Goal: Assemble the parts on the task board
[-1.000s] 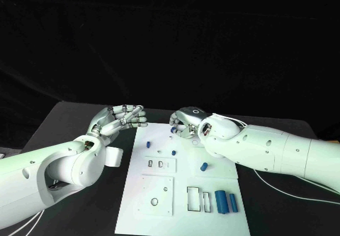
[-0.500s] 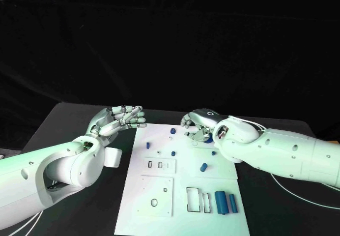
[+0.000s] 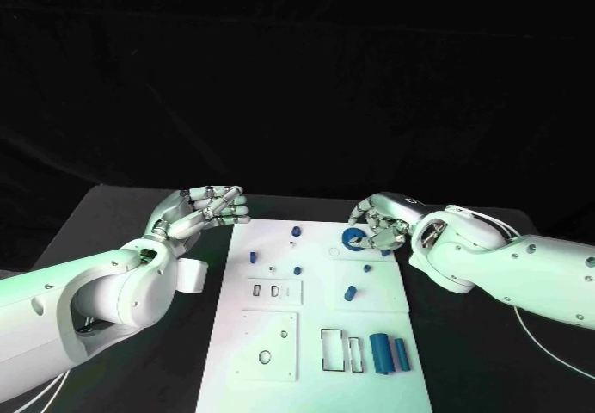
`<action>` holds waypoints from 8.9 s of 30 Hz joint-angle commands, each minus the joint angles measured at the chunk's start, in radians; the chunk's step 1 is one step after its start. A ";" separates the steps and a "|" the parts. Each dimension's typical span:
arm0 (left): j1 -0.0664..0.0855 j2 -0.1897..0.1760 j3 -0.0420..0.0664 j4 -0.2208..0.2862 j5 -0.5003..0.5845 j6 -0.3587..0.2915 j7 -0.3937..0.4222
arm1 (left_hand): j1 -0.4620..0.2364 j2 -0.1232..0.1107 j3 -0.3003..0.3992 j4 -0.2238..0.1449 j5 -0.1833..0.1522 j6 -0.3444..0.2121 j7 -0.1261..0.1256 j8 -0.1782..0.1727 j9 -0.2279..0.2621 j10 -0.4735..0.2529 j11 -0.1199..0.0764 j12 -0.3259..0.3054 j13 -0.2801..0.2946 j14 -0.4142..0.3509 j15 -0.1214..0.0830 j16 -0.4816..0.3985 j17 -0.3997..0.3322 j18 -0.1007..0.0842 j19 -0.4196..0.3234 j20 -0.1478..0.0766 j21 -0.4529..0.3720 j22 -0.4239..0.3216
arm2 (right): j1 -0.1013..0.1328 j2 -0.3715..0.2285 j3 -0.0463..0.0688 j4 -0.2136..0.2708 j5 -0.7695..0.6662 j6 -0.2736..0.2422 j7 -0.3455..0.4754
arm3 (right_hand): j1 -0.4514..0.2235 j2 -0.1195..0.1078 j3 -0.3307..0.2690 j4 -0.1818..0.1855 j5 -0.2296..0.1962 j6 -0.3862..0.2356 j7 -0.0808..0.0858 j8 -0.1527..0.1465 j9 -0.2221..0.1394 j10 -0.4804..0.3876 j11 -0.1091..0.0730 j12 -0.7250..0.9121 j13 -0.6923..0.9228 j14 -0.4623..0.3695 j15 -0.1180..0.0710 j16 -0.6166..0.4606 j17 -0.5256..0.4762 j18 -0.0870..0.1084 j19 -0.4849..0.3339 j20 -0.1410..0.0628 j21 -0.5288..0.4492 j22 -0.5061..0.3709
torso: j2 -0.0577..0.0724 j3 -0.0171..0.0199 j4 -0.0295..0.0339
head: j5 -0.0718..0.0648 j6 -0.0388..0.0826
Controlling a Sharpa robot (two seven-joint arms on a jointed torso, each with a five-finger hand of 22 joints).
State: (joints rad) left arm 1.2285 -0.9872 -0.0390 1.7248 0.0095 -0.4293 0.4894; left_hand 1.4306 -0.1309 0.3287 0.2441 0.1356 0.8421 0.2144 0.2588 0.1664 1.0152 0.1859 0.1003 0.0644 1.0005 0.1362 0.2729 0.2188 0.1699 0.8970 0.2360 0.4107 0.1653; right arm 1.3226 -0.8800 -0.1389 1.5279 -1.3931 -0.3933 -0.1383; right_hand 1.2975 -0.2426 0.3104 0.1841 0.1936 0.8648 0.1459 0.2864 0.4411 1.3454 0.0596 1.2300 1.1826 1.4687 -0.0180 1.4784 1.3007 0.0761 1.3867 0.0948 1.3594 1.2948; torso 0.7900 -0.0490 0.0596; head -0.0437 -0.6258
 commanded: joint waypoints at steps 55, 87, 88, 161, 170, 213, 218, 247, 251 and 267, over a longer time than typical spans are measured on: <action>0.001 0.003 0.001 -0.008 0.010 0.032 -0.001 | -0.005 -0.003 0.012 -0.002 -0.007 -0.003 0.037 -0.005 -0.002 0.001 0.004 -0.010 0.001 -0.008 0.002 -0.008 0.002 0.011 -0.009 0.000 -0.006 -0.002 | -0.027 0.069 -0.001 -0.114 0.041 0.059 -0.061 | 0.138 0.095 0.056 0.021 0.001 0.030 -0.005 0.047 0.029 0.104 0.000 0.222 0.240 0.097 0.011 0.085 0.250 -0.036 0.079 0.009 0.095 0.137 | -0.001 -0.0002 -0.0005 | 0.009 -0.019; 0.001 0.010 0.001 -0.011 0.010 0.034 -0.010 | -0.007 -0.003 0.017 -0.002 -0.008 -0.006 0.038 -0.008 -0.003 -0.001 0.005 -0.015 0.001 -0.010 0.004 -0.011 0.004 0.011 -0.011 0.001 -0.007 -0.004 | -0.007 0.185 0.001 0.016 -0.224 -0.103 -0.111 | 0.090 0.064 0.175 -0.018 -0.010 0.050 -0.014 0.055 0.044 0.131 -0.009 0.246 0.270 0.101 0.002 0.091 0.265 -0.049 0.113 -0.002 0.133 0.185 | 0.000 -0.0034 0.0016 | 0.013 -0.016; 0.001 0.010 0.001 -0.011 0.010 0.034 -0.010 | -0.007 -0.003 0.017 -0.002 -0.008 -0.006 0.038 -0.008 -0.003 -0.001 0.005 -0.015 0.001 -0.010 0.004 -0.011 0.004 0.011 -0.011 0.001 -0.007 -0.004 | -0.007 0.195 0.000 0.010 -0.226 -0.102 -0.114 | 0.089 0.065 0.177 -0.019 -0.009 0.050 -0.014 0.055 0.045 0.130 -0.009 0.245 0.270 0.101 0.002 0.090 0.264 -0.049 0.113 -0.002 0.134 0.187 | 0.000 -0.0035 0.0015 | 0.013 -0.016; 0.001 0.013 0.001 -0.008 0.010 0.042 -0.015 | -0.007 -0.004 0.023 -0.006 -0.008 -0.007 0.039 -0.010 -0.004 -0.002 0.006 -0.020 0.001 -0.014 0.005 -0.016 0.006 0.011 -0.015 0.003 -0.009 -0.006 | -0.042 0.336 -0.017 -0.143 -0.148 0.067 -0.107 | -0.108 0.033 0.121 0.068 0.006 -0.017 0.024 -0.074 0.027 0.091 0.029 0.213 0.232 0.100 0.036 0.089 0.260 -0.042 0.093 0.031 0.108 0.171 | 0.000 0.0003 0.0000 | 0.018 -0.021; 0.001 0.012 0.001 -0.008 0.010 0.042 -0.015 | -0.007 -0.004 0.024 -0.006 -0.008 -0.007 0.040 -0.010 -0.004 -0.002 0.007 -0.021 0.001 -0.014 0.005 -0.017 0.006 0.011 -0.015 0.003 -0.009 -0.006 | -0.042 0.331 -0.017 -0.147 -0.138 0.070 -0.116 | -0.110 0.037 0.120 0.073 0.010 -0.016 0.024 -0.075 0.027 0.093 0.029 0.215 0.234 0.100 0.036 0.090 0.263 -0.043 0.096 0.030 0.111 0.175 | 0.000 -0.0003 -0.0001 | 0.017 -0.022; -0.001 0.024 0.000 -0.041 0.011 0.062 -0.006 | -0.009 -0.004 0.027 -0.006 -0.008 -0.007 0.039 -0.011 -0.004 -0.001 0.007 -0.023 0.001 -0.014 0.005 -0.019 0.008 0.011 -0.016 0.003 -0.009 -0.007 | -0.025 -0.171 -0.009 -0.014 0.351 0.062 0.274 | 0.059 0.002 0.118 -0.061 0.033 -0.026 0.026 -0.149 0.030 0.094 0.027 0.215 0.235 0.100 0.032 0.090 0.263 -0.041 0.089 0.021 0.097 0.173 | -0.016 0.0207 -0.0278 | -0.011 -0.019; -0.001 0.025 0.000 -0.044 0.011 0.063 -0.005 | -0.009 -0.005 0.028 -0.007 -0.009 -0.007 0.038 -0.011 -0.004 0.000 0.006 -0.023 0.002 -0.014 0.005 -0.019 0.008 0.011 -0.016 0.004 -0.009 -0.007 | -0.040 -0.163 -0.009 -0.043 0.338 0.058 0.280 | 0.062 0.003 0.117 -0.064 0.035 -0.031 0.029 -0.153 0.029 0.093 0.030 0.215 0.234 0.100 0.035 0.090 0.263 -0.041 0.089 0.024 0.096 0.173 | -0.016 0.0234 -0.0284 | -0.007 -0.021; -0.002 0.022 0.000 -0.045 0.011 0.069 -0.007 | -0.009 -0.005 0.028 -0.007 -0.008 -0.007 0.038 -0.011 -0.004 0.000 0.006 -0.023 0.002 -0.014 0.005 -0.019 0.008 0.011 -0.016 0.004 -0.009 -0.007 | -0.103 -0.070 -0.009 -0.125 0.292 0.025 0.248 | 0.089 0.046 0.156 -0.084 0.016 0.011 0.037 -0.149 0.038 0.100 0.037 0.222 0.241 0.101 0.042 0.091 0.265 -0.040 0.090 0.035 0.095 0.175 | -0.016 0.0220 -0.0269 | 0.002 -0.040; -0.002 0.023 0.000 -0.046 0.011 0.071 -0.010 | -0.009 -0.005 0.028 -0.007 -0.008 -0.007 0.038 -0.011 -0.004 0.000 0.006 -0.023 0.002 -0.014 0.005 -0.019 0.008 0.011 -0.016 0.004 -0.009 -0.007 | -0.104 -0.066 -0.009 -0.128 0.294 0.015 0.242 | 0.086 0.053 0.166 -0.085 0.008 0.024 0.034 -0.146 0.040 0.103 0.035 0.225 0.245 0.101 0.042 0.091 0.267 -0.041 0.092 0.035 0.098 0.177 | -0.017 0.0217 -0.0262 | 0.004 -0.040; -0.002 0.023 0.000 -0.048 0.011 0.081 -0.021 | -0.008 -0.005 0.032 -0.009 -0.008 -0.006 0.038 -0.011 -0.004 0.002 0.006 -0.024 0.002 -0.014 0.005 -0.021 0.009 0.012 -0.017 0.004 -0.009 -0.008 | -0.104 -0.054 -0.009 -0.136 0.310 -0.011 0.230 | 0.065 0.079 0.189 -0.083 0.000 0.088 0.014 -0.119 0.054 0.112 0.018 0.233 0.253 0.102 0.028 0.092 0.268 -0.041 0.095 0.024 0.099 0.181 | -0.017 0.0219 -0.0276 | 0.003 -0.041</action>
State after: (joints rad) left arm 1.2261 -0.9655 -0.0396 1.6755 0.0190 -0.3718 0.4677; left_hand 1.4306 -0.1309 0.3550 0.2343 0.1313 0.8421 0.2144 0.2519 0.1637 1.0152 0.1859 0.0801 0.0645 0.9934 0.1434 0.2546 0.2275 0.1698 0.8862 0.2397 0.4070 0.1592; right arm 1.2197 -0.9357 -0.1475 1.3920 -1.0822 -0.3932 0.0998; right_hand 1.3646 -0.1696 0.4942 0.1006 0.1987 0.9451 0.1589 0.1622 0.4940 1.4559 0.0820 1.4575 1.3074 1.4645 0.0162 1.5665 1.3075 0.0458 1.4660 0.1221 1.4559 1.3076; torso 0.7734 -0.0267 0.0314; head -0.0394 -0.6669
